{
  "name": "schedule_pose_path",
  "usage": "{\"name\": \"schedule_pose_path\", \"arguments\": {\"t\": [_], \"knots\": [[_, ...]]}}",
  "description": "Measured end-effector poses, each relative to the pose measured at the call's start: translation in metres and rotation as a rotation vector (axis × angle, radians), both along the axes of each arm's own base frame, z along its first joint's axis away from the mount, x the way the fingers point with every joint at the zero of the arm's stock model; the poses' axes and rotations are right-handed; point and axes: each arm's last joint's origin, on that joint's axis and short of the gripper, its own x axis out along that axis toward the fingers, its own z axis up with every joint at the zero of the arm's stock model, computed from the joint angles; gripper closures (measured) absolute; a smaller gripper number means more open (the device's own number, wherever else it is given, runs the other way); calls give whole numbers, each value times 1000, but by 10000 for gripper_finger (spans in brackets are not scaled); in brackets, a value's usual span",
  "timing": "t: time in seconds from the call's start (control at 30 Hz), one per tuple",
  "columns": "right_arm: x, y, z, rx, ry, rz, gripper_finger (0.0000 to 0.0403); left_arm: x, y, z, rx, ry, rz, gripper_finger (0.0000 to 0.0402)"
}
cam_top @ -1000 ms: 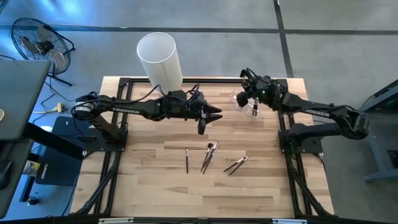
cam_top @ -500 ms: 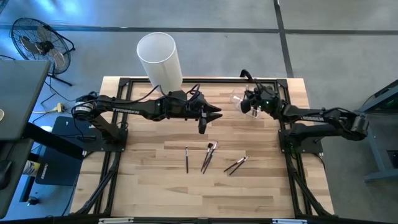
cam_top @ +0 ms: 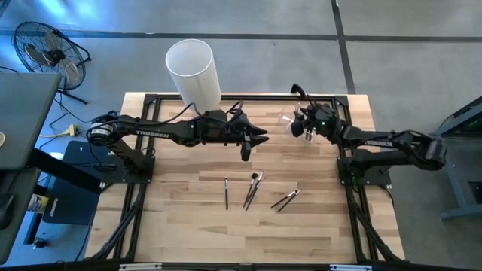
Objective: Put items in baskets/containers
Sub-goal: Put the eyeshadow brush into the transparent organizer
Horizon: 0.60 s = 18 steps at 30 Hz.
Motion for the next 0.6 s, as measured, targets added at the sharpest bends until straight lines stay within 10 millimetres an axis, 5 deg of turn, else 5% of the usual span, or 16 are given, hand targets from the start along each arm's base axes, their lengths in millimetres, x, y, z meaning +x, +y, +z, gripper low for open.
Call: {"name": "schedule_pose_path", "arguments": {"t": [0.37,0.6], "knots": [[5,16,73,83,-51,377,249,-4,-1,14,-100,242,101,273],[13,46,86,164,51,523,298,-25,-11,12,-314,533,381,273]]}}
